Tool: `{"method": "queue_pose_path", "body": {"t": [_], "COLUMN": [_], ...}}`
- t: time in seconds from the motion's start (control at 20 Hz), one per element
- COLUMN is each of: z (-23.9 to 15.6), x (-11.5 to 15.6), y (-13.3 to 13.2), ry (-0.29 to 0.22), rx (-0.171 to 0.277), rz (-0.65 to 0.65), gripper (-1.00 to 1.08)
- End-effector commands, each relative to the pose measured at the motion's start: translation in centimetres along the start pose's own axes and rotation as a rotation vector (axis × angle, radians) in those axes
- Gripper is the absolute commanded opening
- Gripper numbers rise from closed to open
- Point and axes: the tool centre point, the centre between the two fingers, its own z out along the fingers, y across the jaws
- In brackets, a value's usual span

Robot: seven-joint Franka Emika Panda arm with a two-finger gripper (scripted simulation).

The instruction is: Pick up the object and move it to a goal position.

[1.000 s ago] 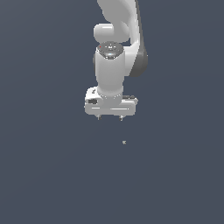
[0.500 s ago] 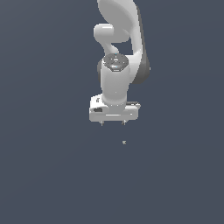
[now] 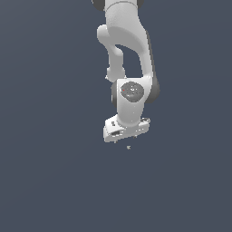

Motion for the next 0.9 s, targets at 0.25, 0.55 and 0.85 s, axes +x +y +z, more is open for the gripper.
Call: {"method": "queue_pose_path", "body": {"t": [0.25,0.55,0.85], "z": [3.5,4.1,5.4], "x": [1.1,1.2,1.1], "y": [-1.8,-2.1,-2.2], "ry": [-0.006,-0.008,-0.008], "rx": [0.012,0.014,0.014], "rz": [-0.109,-0.125,-0.126], "gripper": [1.0,1.0,1.0]}}
